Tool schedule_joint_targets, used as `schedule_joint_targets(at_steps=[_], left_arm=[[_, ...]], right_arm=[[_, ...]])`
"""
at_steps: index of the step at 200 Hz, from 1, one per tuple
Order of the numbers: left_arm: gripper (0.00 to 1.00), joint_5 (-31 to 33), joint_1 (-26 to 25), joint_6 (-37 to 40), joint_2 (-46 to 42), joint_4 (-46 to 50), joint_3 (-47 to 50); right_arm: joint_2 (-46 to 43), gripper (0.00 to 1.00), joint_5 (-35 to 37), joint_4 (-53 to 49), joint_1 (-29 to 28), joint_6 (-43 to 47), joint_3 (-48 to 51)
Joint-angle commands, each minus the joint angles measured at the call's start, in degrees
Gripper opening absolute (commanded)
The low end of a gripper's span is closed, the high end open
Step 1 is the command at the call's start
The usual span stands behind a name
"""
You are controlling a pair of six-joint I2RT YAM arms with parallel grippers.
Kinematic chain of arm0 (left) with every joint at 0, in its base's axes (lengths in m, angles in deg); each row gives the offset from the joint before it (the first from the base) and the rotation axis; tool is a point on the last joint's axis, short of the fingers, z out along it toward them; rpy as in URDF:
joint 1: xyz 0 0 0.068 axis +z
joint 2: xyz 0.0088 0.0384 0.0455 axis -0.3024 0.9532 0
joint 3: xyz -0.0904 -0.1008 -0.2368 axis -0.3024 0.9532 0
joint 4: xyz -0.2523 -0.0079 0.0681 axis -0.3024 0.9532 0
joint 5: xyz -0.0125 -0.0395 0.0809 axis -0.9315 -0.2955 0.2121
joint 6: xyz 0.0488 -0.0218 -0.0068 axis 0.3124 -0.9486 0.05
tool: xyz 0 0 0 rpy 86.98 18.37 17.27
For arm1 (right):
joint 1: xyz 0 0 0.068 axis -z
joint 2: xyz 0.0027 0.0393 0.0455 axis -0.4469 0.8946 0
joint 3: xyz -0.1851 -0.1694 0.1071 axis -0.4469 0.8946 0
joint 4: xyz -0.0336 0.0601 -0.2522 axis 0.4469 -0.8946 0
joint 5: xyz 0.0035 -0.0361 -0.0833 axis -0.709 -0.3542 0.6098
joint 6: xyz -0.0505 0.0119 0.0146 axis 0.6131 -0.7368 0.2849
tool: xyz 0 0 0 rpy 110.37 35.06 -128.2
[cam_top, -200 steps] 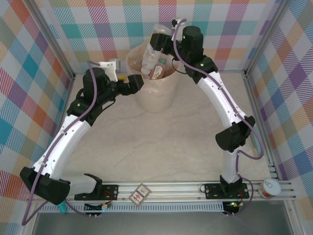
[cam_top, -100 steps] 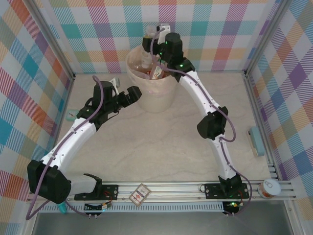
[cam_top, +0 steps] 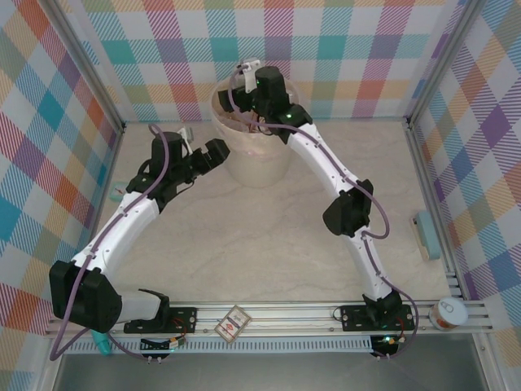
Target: Put the plastic bottles in the bin
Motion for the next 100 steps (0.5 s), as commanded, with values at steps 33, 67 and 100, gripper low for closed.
schedule_joint_targets(at_steps=[33, 67, 100], left_arm=[[0.99, -2.1, 2.6, 2.1, -0.4, 0.5, -2.3], [0.99, -2.0, 3.0, 2.6, -1.3, 1.1, -2.0], [0.99, -1.7, 3.2, 3.3, -2.2, 1.5, -1.2]], right_arm=[[-7.5, 0.98, 2.3, 1.6, 0.1, 1.4, -2.9], [-4.9, 0.87, 1.9, 5.6, 2.5, -3.2, -5.8], [-2.7, 0.62, 0.3, 4.6, 3.9, -6.0, -7.2]])
